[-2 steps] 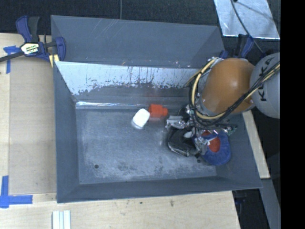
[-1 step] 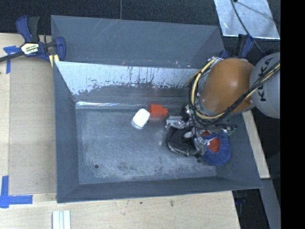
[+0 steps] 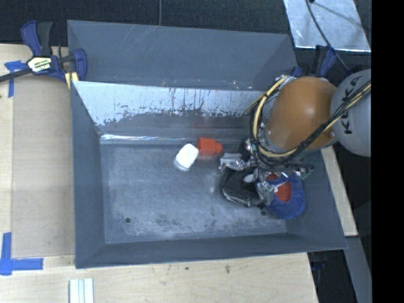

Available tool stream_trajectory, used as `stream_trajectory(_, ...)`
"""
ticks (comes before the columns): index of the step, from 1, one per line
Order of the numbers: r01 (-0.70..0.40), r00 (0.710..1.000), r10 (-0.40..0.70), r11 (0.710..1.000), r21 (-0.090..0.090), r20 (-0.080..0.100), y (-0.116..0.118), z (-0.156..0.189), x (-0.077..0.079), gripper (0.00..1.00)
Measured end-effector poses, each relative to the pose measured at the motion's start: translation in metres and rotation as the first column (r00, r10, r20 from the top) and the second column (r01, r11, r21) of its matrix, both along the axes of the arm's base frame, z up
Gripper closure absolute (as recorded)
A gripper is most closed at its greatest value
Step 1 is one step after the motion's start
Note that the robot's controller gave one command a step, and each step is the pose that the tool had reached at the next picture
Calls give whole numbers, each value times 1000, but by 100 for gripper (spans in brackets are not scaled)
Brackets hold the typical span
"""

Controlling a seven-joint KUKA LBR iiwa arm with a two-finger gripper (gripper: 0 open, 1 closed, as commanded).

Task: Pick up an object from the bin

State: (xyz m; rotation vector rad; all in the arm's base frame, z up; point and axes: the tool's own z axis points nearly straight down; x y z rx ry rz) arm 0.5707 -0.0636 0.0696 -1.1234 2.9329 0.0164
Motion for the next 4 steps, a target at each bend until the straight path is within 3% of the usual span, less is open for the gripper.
stream_trajectory(1,-3,1000,3,1000,3,5,3,0,1,100)
stream_trajectory(2,-3,1000,3,1000,-8,3,3,39,0,100)
stream_trajectory(3,0,1000,0,1000,-9,2,3,66,-1,100)
stream_trajectory(4,2,1000,-2,1000,-8,2,3,74,-2,100)
